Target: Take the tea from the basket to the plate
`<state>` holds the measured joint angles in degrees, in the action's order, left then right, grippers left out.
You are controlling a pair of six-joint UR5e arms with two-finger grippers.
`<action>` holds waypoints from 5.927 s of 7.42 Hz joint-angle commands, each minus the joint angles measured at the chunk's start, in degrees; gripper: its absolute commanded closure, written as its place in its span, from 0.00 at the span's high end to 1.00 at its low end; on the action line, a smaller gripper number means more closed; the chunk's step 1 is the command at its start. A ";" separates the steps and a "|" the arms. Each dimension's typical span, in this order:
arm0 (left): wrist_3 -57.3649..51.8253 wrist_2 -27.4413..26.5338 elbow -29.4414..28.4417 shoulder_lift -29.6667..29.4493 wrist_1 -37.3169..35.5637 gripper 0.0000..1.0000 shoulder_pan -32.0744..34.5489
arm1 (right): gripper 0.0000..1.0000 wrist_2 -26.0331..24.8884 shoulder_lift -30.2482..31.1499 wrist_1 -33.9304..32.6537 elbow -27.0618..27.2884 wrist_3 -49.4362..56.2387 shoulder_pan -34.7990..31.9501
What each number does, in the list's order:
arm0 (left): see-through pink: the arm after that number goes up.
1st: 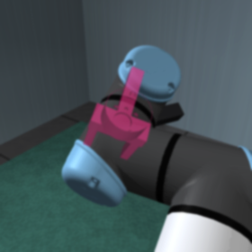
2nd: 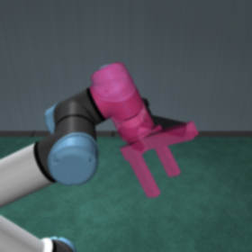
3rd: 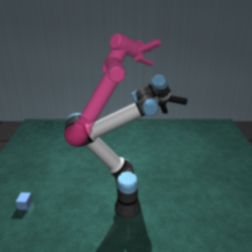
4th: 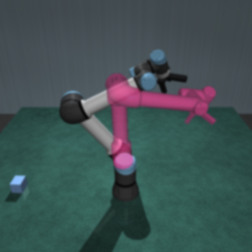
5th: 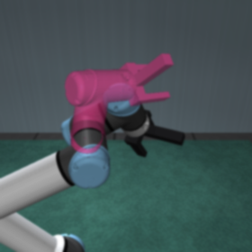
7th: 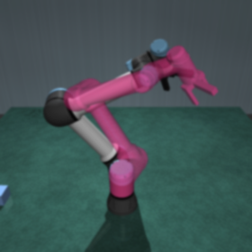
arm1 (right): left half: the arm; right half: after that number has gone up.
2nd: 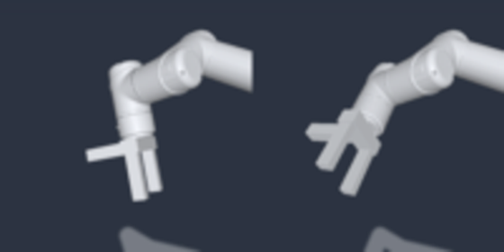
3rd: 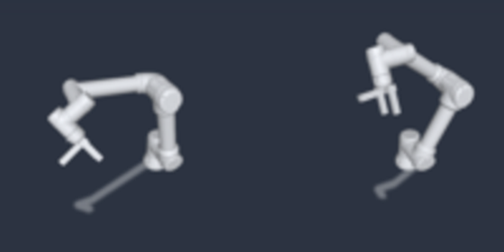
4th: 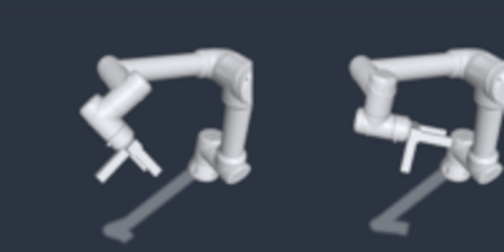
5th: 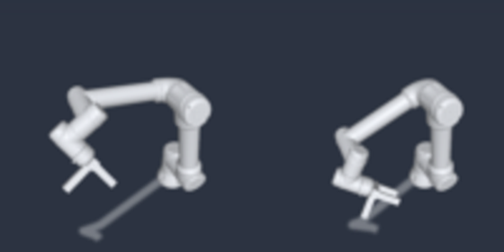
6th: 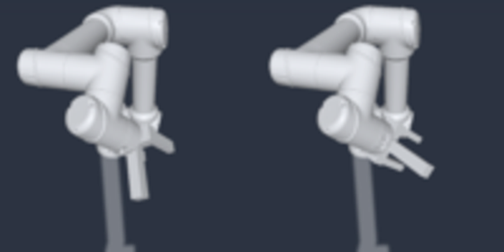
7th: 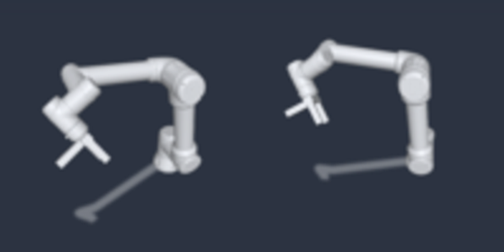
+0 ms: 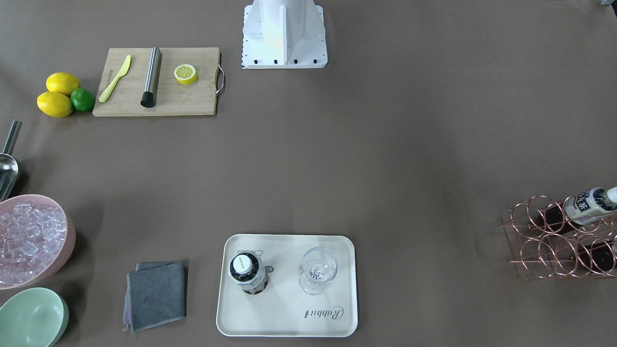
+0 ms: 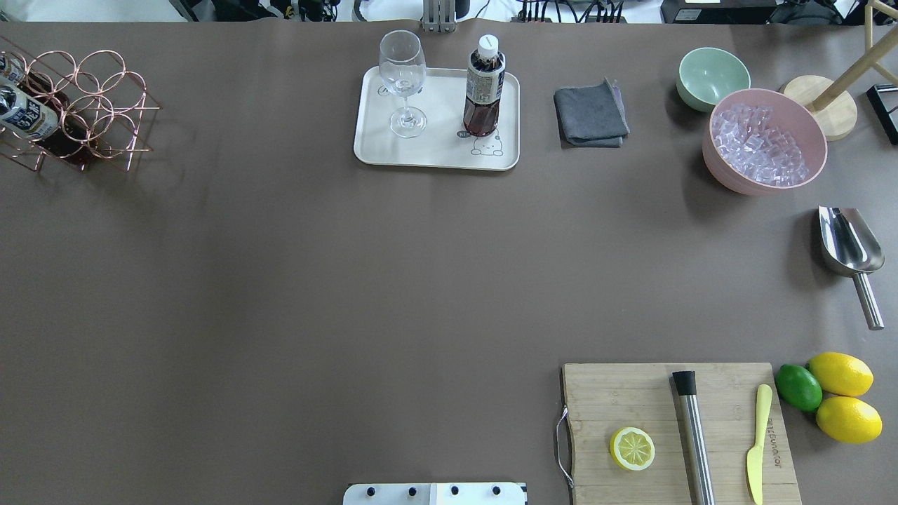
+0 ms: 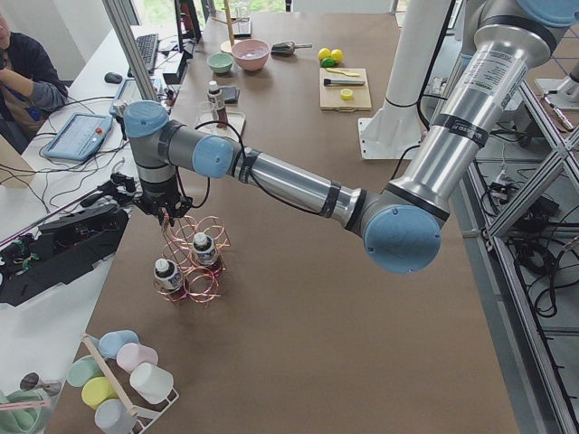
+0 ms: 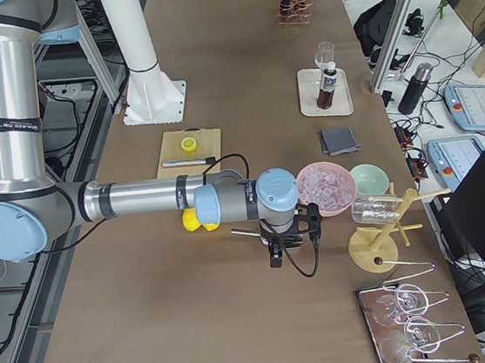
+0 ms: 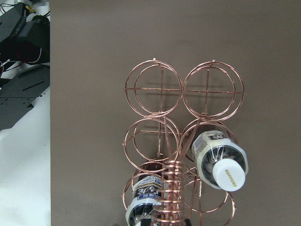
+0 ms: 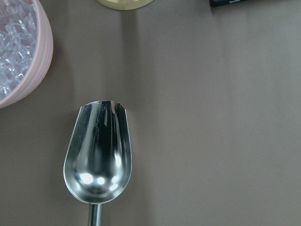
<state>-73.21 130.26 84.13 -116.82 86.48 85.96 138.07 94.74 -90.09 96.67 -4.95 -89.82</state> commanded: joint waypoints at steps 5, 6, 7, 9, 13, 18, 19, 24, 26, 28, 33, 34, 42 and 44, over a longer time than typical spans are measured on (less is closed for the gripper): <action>0.17 0.35 1.82 1.85 -0.09 0.98 -0.01 | 1.00 -0.26 0.18 0.00 -0.08 -6.47 -0.01; 0.26 0.44 2.44 1.94 -0.17 0.98 -0.01 | 1.00 -0.26 0.09 0.00 -0.08 -6.47 0.08; 0.61 0.44 3.66 1.95 -2.00 0.98 0.60 | 1.00 -0.26 0.09 0.00 -0.08 -6.47 0.08; 2.62 0.52 11.37 2.21 -13.65 0.98 4.63 | 1.00 -0.35 0.00 -0.09 -0.08 -6.47 0.17; 23.27 10.37 17.72 15.79 -16.70 0.98 13.44 | 1.00 -2.01 -0.35 0.00 0.10 -6.47 1.66; 60.19 13.64 20.71 26.55 -16.96 0.98 7.59 | 1.00 -2.11 0.09 -0.09 0.53 -6.56 1.75; 68.90 10.92 21.51 27.60 -16.87 0.98 4.68 | 1.00 -2.11 0.00 -0.09 0.54 -6.56 1.75; 73.30 5.97 12.39 37.98 5.08 0.98 0.26 | 1.00 -2.11 0.09 -0.09 0.45 -6.56 1.75; 79.14 5.89 13.42 37.72 5.27 0.98 0.70 | 1.00 -2.02 0.09 -0.09 0.45 -6.56 1.75; 78.05 5.80 14.83 38.07 6.32 0.98 1.05 | 1.00 -2.11 0.09 -0.09 0.45 -6.56 1.75; 77.43 5.97 15.19 37.89 7.12 0.98 1.31 | 1.00 -1.84 0.18 -0.09 0.45 -6.56 1.75; 77.43 5.89 15.10 37.89 7.12 0.98 1.40 | 1.00 -1.84 0.18 -0.09 0.45 -6.56 1.75; 77.43 5.97 15.63 37.89 7.12 0.98 1.49 | 1.00 -1.76 0.18 -0.09 0.45 -6.56 1.75; 77.43 5.97 15.63 37.81 7.12 0.98 1.49 | 1.00 -1.76 0.18 -0.09 0.45 -6.56 1.75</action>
<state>4.22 136.23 99.74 -78.97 93.64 87.43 136.32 94.92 -90.18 97.12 -11.51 -88.07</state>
